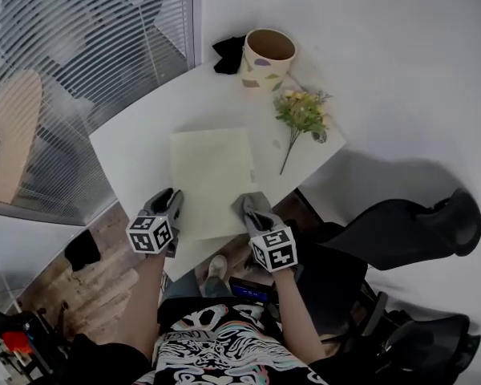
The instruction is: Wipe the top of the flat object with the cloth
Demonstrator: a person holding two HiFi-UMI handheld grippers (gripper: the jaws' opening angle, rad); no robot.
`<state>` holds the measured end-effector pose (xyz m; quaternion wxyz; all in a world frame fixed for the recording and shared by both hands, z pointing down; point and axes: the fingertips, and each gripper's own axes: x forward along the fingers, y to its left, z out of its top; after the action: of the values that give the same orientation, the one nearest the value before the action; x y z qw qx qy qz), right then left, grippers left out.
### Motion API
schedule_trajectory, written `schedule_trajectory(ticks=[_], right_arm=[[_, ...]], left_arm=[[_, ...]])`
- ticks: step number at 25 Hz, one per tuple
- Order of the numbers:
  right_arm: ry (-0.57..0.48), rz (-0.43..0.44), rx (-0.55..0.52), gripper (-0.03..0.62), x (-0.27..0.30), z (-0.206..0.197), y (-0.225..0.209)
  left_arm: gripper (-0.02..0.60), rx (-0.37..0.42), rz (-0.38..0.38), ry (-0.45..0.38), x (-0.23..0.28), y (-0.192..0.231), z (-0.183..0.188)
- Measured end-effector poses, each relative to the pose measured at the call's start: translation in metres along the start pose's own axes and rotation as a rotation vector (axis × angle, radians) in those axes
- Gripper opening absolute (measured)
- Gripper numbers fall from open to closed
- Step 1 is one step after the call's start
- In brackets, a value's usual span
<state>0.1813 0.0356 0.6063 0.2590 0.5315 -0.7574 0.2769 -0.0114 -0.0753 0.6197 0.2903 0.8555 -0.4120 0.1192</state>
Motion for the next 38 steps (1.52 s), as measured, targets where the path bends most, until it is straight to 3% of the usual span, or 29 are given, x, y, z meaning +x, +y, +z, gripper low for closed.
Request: schedule_trajectory(ticks=[3,8,17,38], right_arm=[[-0.012,-0.006,0.011,0.015,-0.001,0.001,0.000],[-0.019,-0.026,0.012,0.015,-0.002,0.002,-0.003],[-0.016,-0.007,0.035,0.015,-0.002,0.002,-0.002],[0.070,0.039,0.002,0.015,0.002,0.002,0.012]], left_arm=[[0.178,-0.078,-0.040,0.000,-0.001,0.001,0.001],[0.186,-0.225,-0.171,0.056,0.004,-0.002,0.002],[0.224,-0.343,-0.173,0.034,0.007,0.008,-0.007],[0.227,-0.322,-0.167,0.011,0.006,0.007,-0.006]])
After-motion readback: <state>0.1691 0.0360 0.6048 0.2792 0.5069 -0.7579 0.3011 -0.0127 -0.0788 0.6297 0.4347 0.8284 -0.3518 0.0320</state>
